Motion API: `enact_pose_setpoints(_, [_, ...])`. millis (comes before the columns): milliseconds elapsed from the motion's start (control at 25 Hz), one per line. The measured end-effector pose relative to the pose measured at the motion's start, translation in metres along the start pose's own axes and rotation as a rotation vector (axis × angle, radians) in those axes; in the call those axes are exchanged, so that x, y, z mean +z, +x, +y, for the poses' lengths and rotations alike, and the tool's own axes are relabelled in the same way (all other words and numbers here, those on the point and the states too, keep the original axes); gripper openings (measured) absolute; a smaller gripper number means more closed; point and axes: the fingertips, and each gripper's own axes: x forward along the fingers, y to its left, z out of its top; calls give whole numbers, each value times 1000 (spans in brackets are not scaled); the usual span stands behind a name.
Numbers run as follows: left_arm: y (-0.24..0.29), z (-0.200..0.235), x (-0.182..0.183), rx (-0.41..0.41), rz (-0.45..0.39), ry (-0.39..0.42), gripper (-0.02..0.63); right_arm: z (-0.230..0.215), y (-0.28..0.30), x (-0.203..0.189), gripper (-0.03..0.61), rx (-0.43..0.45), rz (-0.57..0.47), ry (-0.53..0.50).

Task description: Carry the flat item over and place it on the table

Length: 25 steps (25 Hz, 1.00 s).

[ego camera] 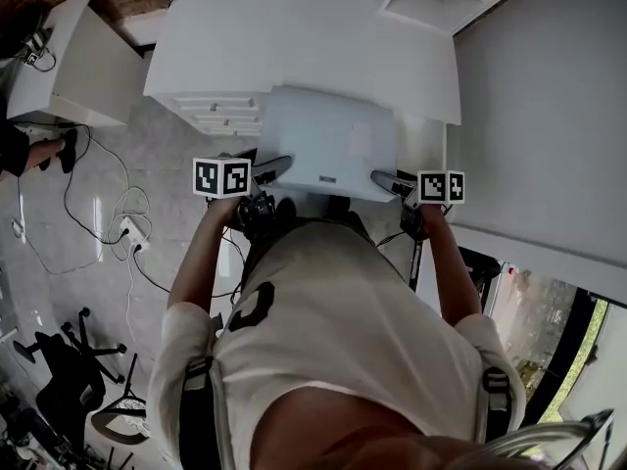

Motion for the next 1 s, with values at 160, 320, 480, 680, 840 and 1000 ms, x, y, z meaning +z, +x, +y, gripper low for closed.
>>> enact_pose_setpoints(160, [-19, -1, 10, 9, -32, 34, 365, 20, 3, 5, 356, 0, -10, -29])
enact_pose_setpoints(320, [-29, -3, 20, 21, -69, 51, 365, 29, 5, 9, 357, 19, -15, -40])
enact_pose_setpoints(480, [-34, -1, 22, 27, -76, 55, 365, 33, 8, 12, 359, 20, -15, -57])
enact_pose_setpoints(680, [-29, 3, 35, 43, -75, 66, 365, 29, 13, 28, 359, 32, -15, -73])
enact_pose_setpoints(840, [-21, 5, 48, 59, -80, 66, 365, 23, 18, 44, 360, 37, -20, -74])
enact_pose_setpoints(1000, [-17, 7, 32, 71, -57, 62, 365, 17, 21, 34, 364, 28, -38, -86])
